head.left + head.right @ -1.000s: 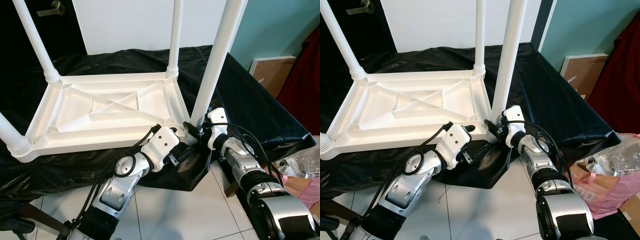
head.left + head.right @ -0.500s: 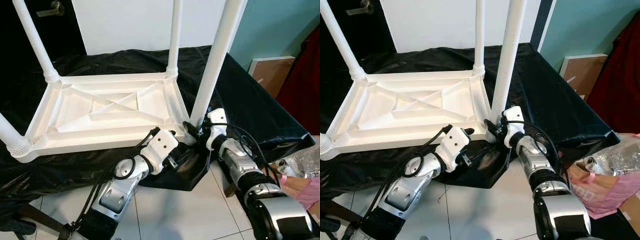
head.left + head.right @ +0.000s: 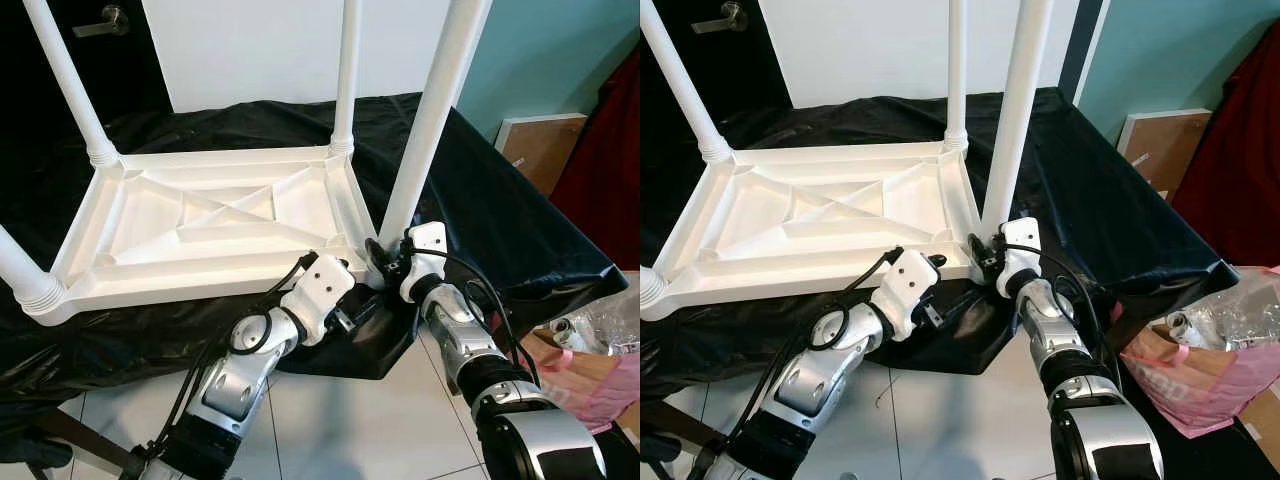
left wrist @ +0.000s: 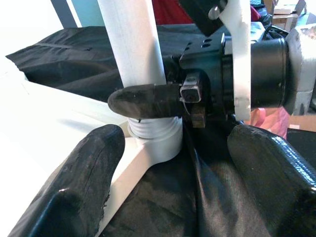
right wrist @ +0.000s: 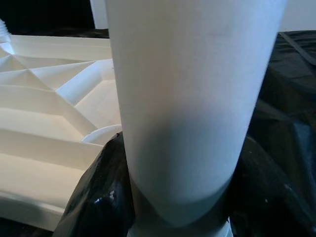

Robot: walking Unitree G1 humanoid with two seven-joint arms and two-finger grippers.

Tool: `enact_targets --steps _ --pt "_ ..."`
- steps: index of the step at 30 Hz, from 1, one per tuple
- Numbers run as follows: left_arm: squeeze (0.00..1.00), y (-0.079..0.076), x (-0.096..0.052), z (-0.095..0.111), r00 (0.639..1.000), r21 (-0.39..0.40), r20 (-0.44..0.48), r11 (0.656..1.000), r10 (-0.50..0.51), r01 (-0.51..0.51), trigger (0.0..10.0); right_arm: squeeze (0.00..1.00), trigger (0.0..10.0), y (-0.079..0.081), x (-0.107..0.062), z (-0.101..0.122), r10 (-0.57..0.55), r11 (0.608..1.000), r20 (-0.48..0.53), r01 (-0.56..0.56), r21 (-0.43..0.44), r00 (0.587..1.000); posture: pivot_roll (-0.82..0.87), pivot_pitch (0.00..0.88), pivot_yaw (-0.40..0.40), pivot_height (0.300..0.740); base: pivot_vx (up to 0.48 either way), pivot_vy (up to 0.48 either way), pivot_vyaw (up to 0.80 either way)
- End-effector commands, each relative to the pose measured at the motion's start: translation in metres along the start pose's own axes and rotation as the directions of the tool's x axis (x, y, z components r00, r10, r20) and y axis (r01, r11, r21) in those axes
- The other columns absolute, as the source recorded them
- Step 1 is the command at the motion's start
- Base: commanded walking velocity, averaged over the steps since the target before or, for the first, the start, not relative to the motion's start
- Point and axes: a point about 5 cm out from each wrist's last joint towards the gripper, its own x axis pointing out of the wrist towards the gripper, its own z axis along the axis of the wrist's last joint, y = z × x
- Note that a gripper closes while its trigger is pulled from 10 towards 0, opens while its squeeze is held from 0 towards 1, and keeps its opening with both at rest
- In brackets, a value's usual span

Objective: Building children table

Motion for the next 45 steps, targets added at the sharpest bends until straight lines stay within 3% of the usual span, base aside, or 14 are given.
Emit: enact_targets --steps 1,11,17,32,33,35,36,43,45 --pt "0.0 0.003 0.0 -0.005 0.998 -0.009 -0.017 0.998 0.061 -0.061 10.0 0.0 10.0 -0.001 -0.007 -0.016 -0.043 0.999 -0.076 0.045 0.026 0.996 0.01 0.03 -0.03 0.74 0.0 0.0 0.0" --pt "0.0 0.006 -0.002 -0.008 0.997 0.004 -0.028 0.998 0.07 -0.07 10.0 0.0 10.0 0.003 -0.008 -0.016 -0.174 0.984 -0.07 0.177 0.033 0.982 0.01 0.029 -0.029 0.74 0.0 0.0 0.0" --pt "0.0 0.005 -0.004 -0.01 0.997 0.014 -0.034 0.997 0.073 -0.072 10.0 0.0 10.0 0.01 -0.012 -0.02 -0.313 0.947 -0.076 0.317 0.048 0.947 0.02 0.026 -0.042 0.74 0.0 0.0 0.0" --pt "0.0 0.004 -0.005 -0.01 0.997 0.017 -0.034 0.998 0.064 -0.063 10.0 0.0 10.0 0.018 -0.012 -0.019 -0.319 0.944 -0.075 0.323 0.059 0.945 0.02 0.029 -0.038 0.74 0.0 0.0 0.0" --pt "0.0 0.004 -0.005 -0.01 0.997 0.016 -0.034 0.998 0.062 -0.061 10.0 0.66 10.0 0.018 -0.012 -0.017 -0.314 0.946 -0.065 0.318 0.063 0.947 0.02 0.03 -0.038 0.74 0.0 0.0 0.0" --pt "0.0 0.004 -0.005 -0.01 0.997 0.016 -0.034 0.998 0.062 -0.061 10.0 0.66 10.0 0.018 -0.012 -0.017 -0.314 0.946 -0.065 0.318 0.063 0.947 0.02 0.03 -0.038 0.74 0.0 0.0 0.0" --pt "0.0 0.003 -0.005 -0.01 0.998 0.015 -0.034 0.998 0.061 -0.06 10.0 1.0 10.0 0.018 -0.012 -0.014 -0.299 0.95 -0.046 0.302 0.073 0.953 0.02 0.031 -0.038 0.74 0.0 0.0 0.0" --pt "0.0 0.002 -0.006 -0.01 0.998 0.012 -0.033 0.998 0.056 -0.056 10.0 1.0 10.0 0.004 -0.016 -0.006 -0.151 0.988 0.018 0.15 0.046 0.988 0.02 0.037 -0.038 0.74 0.0 0.0 0.0" --pt "0.0 0.002 -0.006 -0.01 0.998 0.012 -0.033 0.998 0.056 -0.056 10.0 1.0 10.0 0.004 -0.016 -0.006 -0.151 0.988 0.018 0.15 0.046 0.988 0.02 0.037 -0.038 0.74 0.0 0.0 0.0"
